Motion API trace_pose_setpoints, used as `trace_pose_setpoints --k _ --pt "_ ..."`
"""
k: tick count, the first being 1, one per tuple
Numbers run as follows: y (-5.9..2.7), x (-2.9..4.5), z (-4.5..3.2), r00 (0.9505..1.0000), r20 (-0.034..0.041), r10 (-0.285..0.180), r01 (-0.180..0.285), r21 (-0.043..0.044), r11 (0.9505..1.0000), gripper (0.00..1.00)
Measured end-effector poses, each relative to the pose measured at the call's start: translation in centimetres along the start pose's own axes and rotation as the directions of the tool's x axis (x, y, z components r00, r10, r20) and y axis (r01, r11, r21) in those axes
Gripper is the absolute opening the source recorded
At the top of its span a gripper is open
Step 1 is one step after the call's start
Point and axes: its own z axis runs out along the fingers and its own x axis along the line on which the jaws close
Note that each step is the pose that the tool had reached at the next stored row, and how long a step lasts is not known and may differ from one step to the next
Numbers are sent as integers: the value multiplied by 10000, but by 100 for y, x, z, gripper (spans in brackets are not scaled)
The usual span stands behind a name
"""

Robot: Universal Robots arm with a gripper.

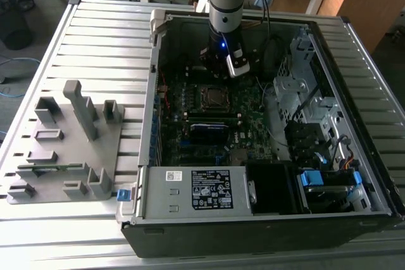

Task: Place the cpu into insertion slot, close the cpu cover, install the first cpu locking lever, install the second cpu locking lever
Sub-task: 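Install the first cpu locking lever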

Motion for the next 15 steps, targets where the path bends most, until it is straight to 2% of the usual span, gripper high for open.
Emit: trace_pose_setpoints --k 4,8,15 --pt "-3 1 -5 10000 -8 -1 1 19 10000 10" --pt "-1 0 -19 10000 -12 4 -4 -9 10000 10" --pt "20 -13 -177 10000 -12 3 -3 -7 10000 10"
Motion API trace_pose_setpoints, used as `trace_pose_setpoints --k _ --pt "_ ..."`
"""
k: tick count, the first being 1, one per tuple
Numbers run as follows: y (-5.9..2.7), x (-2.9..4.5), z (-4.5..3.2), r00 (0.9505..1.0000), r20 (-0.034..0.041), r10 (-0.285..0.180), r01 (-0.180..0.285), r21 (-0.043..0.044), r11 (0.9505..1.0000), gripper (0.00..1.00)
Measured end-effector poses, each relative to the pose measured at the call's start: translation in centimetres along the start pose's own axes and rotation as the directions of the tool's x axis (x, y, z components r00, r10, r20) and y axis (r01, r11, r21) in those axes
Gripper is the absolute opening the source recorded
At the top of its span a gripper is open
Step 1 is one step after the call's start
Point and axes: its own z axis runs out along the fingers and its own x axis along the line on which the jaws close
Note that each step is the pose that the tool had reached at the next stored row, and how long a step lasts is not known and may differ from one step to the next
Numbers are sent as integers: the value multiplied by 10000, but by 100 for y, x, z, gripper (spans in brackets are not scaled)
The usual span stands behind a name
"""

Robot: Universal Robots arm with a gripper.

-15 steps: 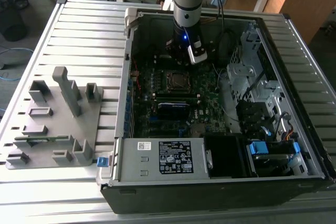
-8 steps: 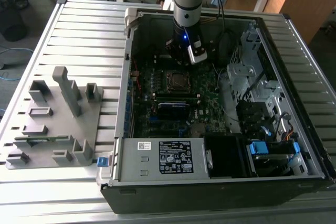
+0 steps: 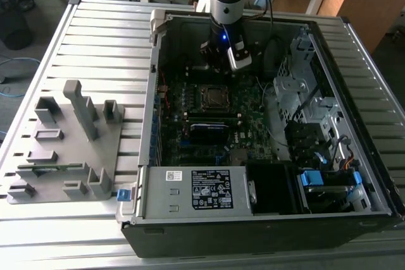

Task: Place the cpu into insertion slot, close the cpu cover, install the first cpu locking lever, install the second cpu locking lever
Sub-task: 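Install the first cpu locking lever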

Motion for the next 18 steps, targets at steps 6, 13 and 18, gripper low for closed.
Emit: trace_pose_setpoints --k 6,13,18 --pt "10 -6 -70 10000 1 0 0 -3 10000 10" --pt "10 -6 -74 10000 0 0 0 -1 10000 10" --pt "9 -7 -75 9999 -157 13 -12 111 9999 10"
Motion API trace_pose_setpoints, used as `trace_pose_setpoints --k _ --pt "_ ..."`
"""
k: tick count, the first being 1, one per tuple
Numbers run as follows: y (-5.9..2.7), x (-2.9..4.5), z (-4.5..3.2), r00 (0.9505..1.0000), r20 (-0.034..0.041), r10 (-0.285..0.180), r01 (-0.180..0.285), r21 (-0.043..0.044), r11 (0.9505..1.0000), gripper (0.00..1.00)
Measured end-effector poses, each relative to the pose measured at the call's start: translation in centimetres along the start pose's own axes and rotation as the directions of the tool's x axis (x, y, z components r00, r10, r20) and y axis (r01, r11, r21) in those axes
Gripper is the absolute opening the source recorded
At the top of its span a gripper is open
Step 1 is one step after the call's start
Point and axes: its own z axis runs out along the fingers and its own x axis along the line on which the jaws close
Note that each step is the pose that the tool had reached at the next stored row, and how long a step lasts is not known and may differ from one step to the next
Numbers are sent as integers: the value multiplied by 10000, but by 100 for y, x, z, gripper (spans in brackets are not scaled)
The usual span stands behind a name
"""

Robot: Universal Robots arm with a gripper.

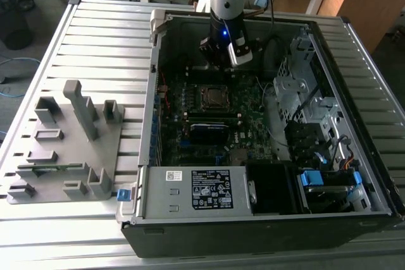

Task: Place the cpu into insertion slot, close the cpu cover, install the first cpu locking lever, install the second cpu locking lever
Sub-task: 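Install the first cpu locking lever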

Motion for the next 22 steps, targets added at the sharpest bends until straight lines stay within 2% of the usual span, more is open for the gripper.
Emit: trace_pose_setpoints --k 4,9,10,11,13,22 --pt "-2 0 1 9996 -265 20 -13 259 9997 10" --pt "-11 -2 1 9979 -648 57 -7 769 9970 10" --pt "-13 -2 2 9974 -719 66 -4 861 9963 10" --pt "-13 -2 3 9971 -761 60 10 916 9958 10" --pt "-15 -1 4 9969 -785 44 32 962 9954 10" --pt "-23 19 3 9966 -803 -170 246 945 9952 10"
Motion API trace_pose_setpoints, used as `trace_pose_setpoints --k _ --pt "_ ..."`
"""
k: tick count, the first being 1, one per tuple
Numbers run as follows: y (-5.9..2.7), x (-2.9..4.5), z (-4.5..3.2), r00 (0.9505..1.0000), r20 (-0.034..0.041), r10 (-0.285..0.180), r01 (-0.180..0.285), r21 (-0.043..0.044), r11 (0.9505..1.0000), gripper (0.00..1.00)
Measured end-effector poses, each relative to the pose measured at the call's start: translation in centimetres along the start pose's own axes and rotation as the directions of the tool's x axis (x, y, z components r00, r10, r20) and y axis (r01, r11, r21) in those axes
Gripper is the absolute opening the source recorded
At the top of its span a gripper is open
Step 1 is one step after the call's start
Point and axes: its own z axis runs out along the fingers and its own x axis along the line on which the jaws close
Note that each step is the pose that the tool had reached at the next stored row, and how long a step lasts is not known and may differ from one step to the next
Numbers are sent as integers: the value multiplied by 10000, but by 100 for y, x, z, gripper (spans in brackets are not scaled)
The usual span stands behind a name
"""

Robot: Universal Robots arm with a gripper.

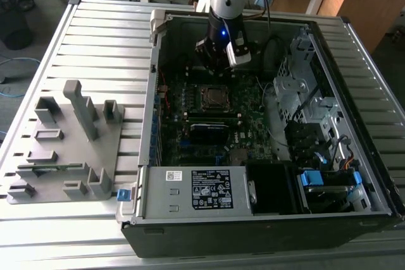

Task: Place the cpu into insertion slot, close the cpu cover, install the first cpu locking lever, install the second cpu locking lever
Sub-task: 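Install the first cpu locking lever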

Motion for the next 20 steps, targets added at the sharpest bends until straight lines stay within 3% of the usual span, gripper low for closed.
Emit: trace_pose_setpoints --k 12,20 --pt "-67 -10 15 9972 1 -744 744 6 9972 10" --pt "-105 -14 23 9946 76 -1036 1036 18 9946 10"
